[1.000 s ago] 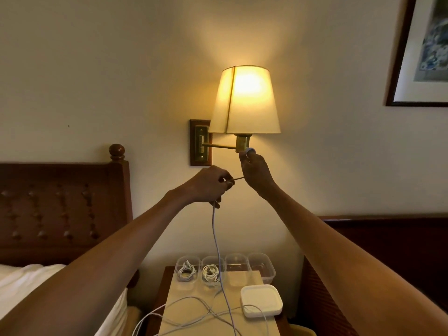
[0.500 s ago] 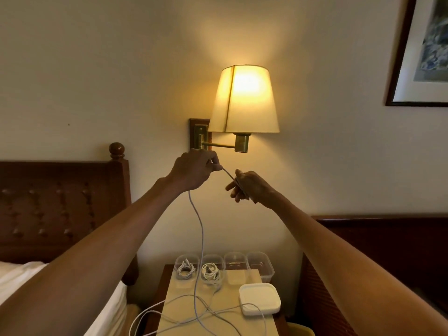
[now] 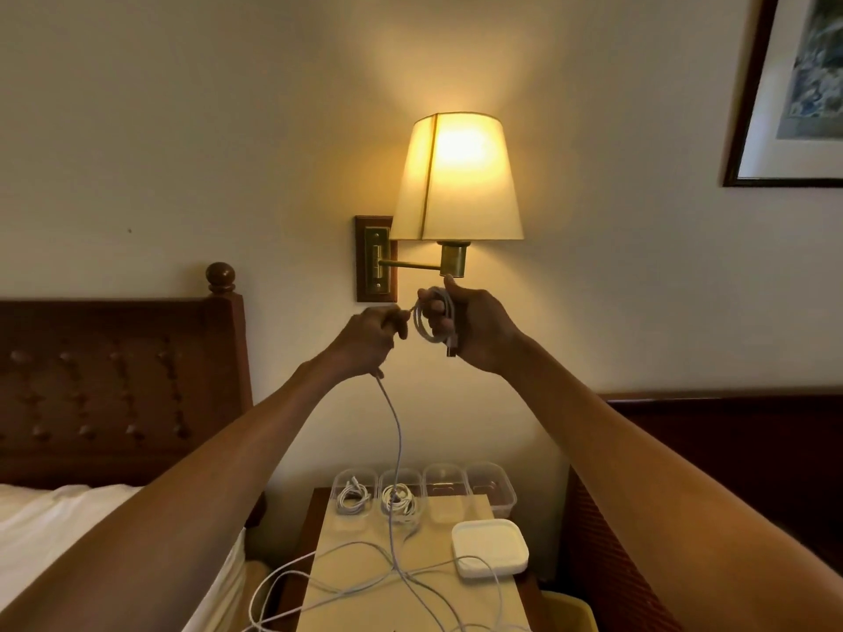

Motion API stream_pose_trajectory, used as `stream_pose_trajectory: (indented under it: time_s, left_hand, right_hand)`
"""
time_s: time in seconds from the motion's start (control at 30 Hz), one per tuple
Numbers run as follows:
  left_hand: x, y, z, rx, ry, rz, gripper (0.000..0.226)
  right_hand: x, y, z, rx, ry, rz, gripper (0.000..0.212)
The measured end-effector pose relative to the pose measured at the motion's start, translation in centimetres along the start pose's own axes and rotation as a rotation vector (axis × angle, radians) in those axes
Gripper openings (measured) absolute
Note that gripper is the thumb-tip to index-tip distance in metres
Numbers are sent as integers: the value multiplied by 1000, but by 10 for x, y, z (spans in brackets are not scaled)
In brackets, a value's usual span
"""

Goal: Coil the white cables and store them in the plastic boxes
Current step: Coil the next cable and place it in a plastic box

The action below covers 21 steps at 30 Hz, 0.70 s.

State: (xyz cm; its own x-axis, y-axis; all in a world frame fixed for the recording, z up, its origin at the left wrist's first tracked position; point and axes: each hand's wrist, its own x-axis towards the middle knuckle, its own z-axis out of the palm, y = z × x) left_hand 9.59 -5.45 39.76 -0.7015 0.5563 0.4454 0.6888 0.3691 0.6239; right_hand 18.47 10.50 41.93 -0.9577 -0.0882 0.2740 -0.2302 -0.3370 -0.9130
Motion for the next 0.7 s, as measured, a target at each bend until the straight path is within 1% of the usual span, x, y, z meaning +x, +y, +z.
stream_pose_trajectory:
  time_s: [0.1,0.2,0.27,0.33,0.4,0.43,0.5,0.53,0.57,0.63,0.7]
  left_hand:
    - [-5,11,4,-168,-211,-107,25]
    - [-7,18,3,-219,-336,-120,29]
    - [-9,21,2,-225,-387,-115,30]
    - [-11,22,1,-216,-410,-103,30]
    - [-11,24,-1,-178,-391,-75,29]
    - [-10,24,-3,-148,-367,-55,29]
    - [-7,26,-7,-41,-298,28,27]
    - [-5,27,-10,21,-259,83,25]
    - [-4,27,-12,66,-222,132,23]
    - [0,26,-17,82,-151,181,21]
    - [4,24,-21,53,-91,205,17]
  right_hand:
    - [3,-10,8,9,55,-119,41]
    - [12,-17,8,-100,212,-238,44]
    - [17,-22,6,-243,335,-307,45]
    - [16,-28,3,-448,441,-363,42]
    - [13,-29,1,-648,486,-383,35]
    - [11,-27,-1,-748,478,-372,32]
    - [10,-18,-6,-941,444,-308,29]
    - [10,-14,-9,-1000,439,-268,30]
    - [11,-9,-14,-1020,446,-218,32]
    - [11,-2,-22,-938,435,-109,38]
    - [8,4,-26,-846,354,-15,44]
